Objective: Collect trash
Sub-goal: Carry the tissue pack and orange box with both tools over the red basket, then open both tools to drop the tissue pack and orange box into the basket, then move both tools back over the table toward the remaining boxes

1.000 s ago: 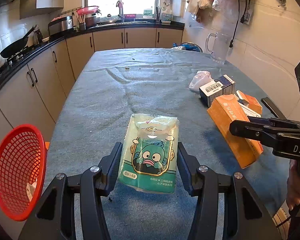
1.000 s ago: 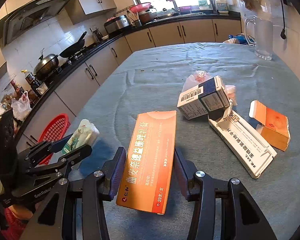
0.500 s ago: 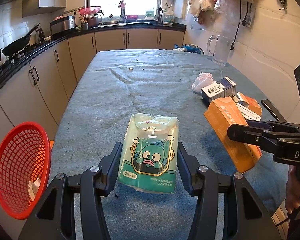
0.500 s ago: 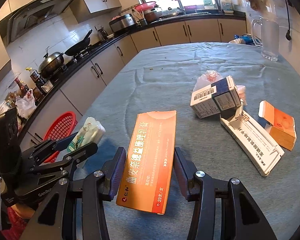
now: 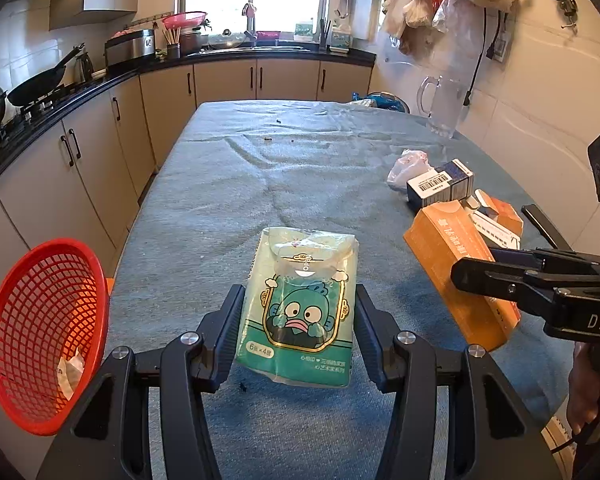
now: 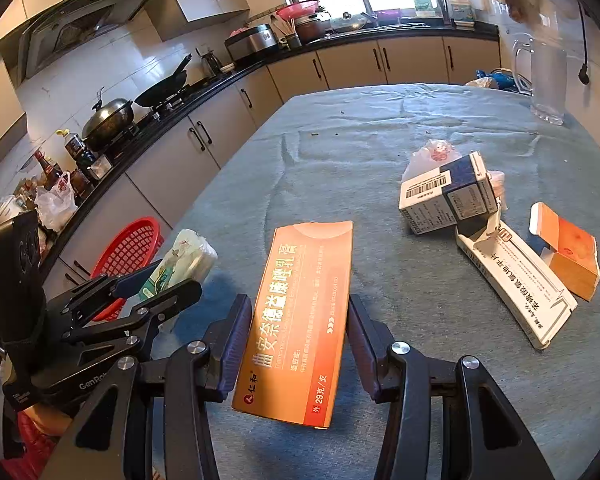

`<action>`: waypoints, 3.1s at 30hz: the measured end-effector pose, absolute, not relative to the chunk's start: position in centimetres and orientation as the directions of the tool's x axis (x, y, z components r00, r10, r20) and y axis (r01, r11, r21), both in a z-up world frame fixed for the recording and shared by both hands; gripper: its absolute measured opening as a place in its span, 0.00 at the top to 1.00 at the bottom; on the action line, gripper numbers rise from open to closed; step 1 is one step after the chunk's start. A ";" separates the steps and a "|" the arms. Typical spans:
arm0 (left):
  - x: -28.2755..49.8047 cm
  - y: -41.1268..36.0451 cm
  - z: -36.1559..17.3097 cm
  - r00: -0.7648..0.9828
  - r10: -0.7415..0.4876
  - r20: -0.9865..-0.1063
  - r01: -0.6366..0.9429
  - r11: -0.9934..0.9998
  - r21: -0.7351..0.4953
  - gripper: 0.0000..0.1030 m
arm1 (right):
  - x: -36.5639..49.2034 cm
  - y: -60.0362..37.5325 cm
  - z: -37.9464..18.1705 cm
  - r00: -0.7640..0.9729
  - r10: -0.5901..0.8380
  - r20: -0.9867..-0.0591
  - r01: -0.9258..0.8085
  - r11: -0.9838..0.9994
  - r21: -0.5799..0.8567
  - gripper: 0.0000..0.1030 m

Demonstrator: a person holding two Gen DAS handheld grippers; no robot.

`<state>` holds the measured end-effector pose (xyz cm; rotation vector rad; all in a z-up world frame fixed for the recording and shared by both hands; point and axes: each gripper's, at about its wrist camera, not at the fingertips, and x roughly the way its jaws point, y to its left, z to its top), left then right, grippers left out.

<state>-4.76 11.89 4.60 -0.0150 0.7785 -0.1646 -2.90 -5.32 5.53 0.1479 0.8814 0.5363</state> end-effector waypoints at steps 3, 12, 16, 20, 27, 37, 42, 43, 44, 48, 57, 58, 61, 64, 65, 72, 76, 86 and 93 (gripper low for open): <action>-4.9 12.1 4.8 0.702 -0.154 -0.695 0.140 0.987 -0.077 0.50 | -2.8 -5.0 5.6 0.511 0.507 -0.695 -0.389 0.857 0.339 0.50; -5.7 13.4 5.7 0.722 -0.152 -0.676 0.126 0.988 -0.087 0.50 | -2.5 -3.8 6.0 0.499 0.522 -0.692 -0.410 0.845 0.343 0.50; -6.2 14.9 6.4 0.738 -0.142 -0.660 0.101 0.990 -0.100 0.50 | -2.4 -2.6 6.3 0.486 0.535 -0.691 -0.428 0.835 0.346 0.50; -6.9 17.5 7.1 0.758 -0.119 -0.641 0.056 0.991 -0.118 0.50 | -2.0 -0.3 6.7 0.459 0.558 -0.691 -0.458 0.815 0.354 0.50; -8.3 23.6 7.7 0.781 -0.043 -0.624 -0.054 0.989 -0.136 0.50 | -1.4 5.5 7.5 0.402 0.607 -0.685 -0.533 0.764 0.365 0.50; -9.9 33.5 5.8 0.763 0.069 -0.643 -0.244 0.952 -0.187 0.50 | -0.6 15.2 8.3 0.298 0.673 -0.677 -0.627 0.673 0.393 0.50; -9.7 35.4 3.8 0.731 0.078 -0.678 -0.278 0.941 -0.191 0.50 | 0.4 19.3 7.2 0.227 0.703 -0.674 -0.631 0.633 0.448 0.50; -9.6 35.7 3.5 0.726 0.077 -0.683 -0.280 0.940 -0.192 0.50 | 0.5 20.0 6.9 0.217 0.703 -0.678 -0.629 0.631 0.454 0.50; -9.5 35.9 3.1 0.721 0.077 -0.688 -0.283 0.939 -0.192 0.50 | 0.7 20.8 6.4 0.200 0.704 -0.682 -0.627 0.626 0.463 0.50; -9.2 36.3 2.3 0.709 0.084 -0.700 -0.295 0.937 -0.187 0.50 | 1.3 22.9 5.2 0.178 0.693 -0.698 -0.626 0.627 0.463 0.49; -9.1 37.5 1.6 0.701 0.070 -0.710 -0.314 0.924 -0.219 0.44 | 2.6 24.1 3.9 0.170 0.679 -0.714 -0.610 0.642 0.465 0.45; -9.1 37.6 1.6 0.703 0.071 -0.707 -0.317 0.922 -0.223 0.42 | 2.6 24.0 4.0 0.172 0.681 -0.712 -0.612 0.640 0.465 0.45; -9.4 37.7 1.9 0.709 0.075 -0.701 -0.325 0.918 -0.230 0.42 | 2.5 23.4 4.5 0.187 0.687 -0.702 -0.613 0.640 0.463 0.45; -9.8 37.6 2.4 0.720 0.073 -0.690 -0.323 0.915 -0.240 0.42 | 2.2 22.3 5.1 0.201 0.697 -0.688 -0.614 0.637 0.466 0.45; -9.9 37.4 2.6 0.724 0.074 -0.685 -0.320 0.917 -0.239 0.42 | 2.1 21.8 5.4 0.209 0.698 -0.684 -0.614 0.638 0.464 0.45; -10.7 34.4 4.6 0.758 0.062 -0.649 -0.264 0.939 -0.219 0.39 | 0.2 17.5 6.8 0.270 0.697 -0.664 -0.613 0.656 0.440 0.44; -10.8 31.5 5.6 0.773 0.031 -0.633 -0.214 0.953 -0.214 0.38 | -0.7 14.2 7.0 0.298 0.694 -0.655 -0.593 0.672 0.443 0.44; -9.5 21.6 5.7 0.746 -0.075 -0.662 -0.053 0.984 -0.171 0.38 | -2.4 2.4 6.3 0.379 0.679 -0.628 -0.480 0.725 0.494 0.44; -8.2 14.0 5.7 0.702 -0.151 -0.696 0.076 0.988 -0.137 0.38 | -2.3 -9.5 5.2 0.498 0.615 -0.611 -0.310 0.785 0.537 0.44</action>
